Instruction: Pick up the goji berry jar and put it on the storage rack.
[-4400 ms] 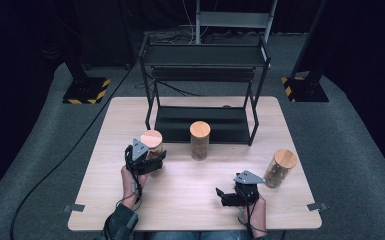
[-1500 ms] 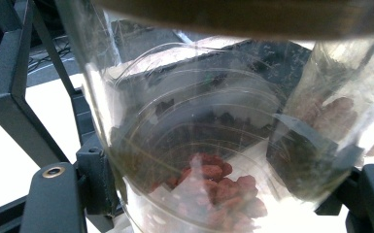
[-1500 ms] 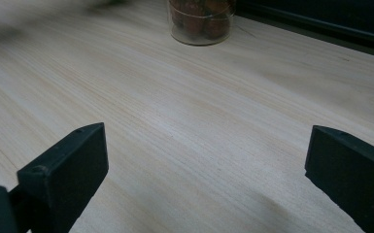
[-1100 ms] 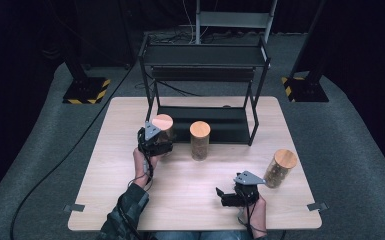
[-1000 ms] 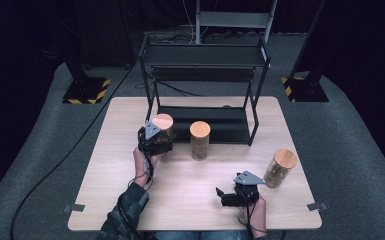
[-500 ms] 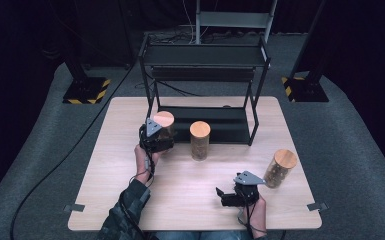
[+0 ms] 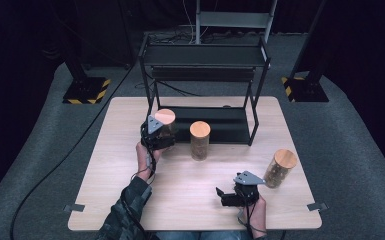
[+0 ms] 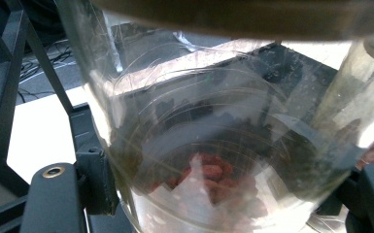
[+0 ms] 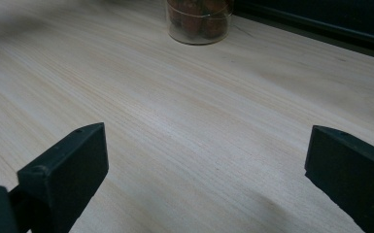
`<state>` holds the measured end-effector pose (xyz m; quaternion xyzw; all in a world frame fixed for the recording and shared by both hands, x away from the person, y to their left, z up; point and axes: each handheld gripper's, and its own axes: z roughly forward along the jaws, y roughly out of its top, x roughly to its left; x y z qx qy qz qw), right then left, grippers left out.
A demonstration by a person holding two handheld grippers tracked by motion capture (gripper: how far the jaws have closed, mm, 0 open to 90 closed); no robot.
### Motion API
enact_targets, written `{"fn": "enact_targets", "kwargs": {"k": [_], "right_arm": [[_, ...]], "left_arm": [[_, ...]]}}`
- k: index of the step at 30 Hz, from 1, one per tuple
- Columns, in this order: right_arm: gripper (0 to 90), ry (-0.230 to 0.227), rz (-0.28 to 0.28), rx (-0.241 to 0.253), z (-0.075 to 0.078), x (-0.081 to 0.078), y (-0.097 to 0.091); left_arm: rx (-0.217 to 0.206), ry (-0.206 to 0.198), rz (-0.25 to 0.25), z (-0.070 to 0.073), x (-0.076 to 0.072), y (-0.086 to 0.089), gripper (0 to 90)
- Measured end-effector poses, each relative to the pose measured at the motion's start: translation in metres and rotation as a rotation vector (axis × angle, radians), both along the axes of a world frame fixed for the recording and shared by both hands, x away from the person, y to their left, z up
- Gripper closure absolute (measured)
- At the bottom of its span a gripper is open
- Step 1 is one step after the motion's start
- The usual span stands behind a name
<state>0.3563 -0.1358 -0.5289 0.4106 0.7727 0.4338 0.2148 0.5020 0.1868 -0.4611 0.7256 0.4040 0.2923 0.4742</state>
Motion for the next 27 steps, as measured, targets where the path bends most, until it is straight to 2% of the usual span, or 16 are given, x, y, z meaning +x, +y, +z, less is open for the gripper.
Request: {"fn": "enact_targets", "kwargs": {"k": [27], "right_arm": [[1.0,0.002,0.002,0.009,0.000,0.000,-0.001]], "left_arm": [[0.015,-0.014,-0.016,0.010,0.015,-0.013,24.6]]}}
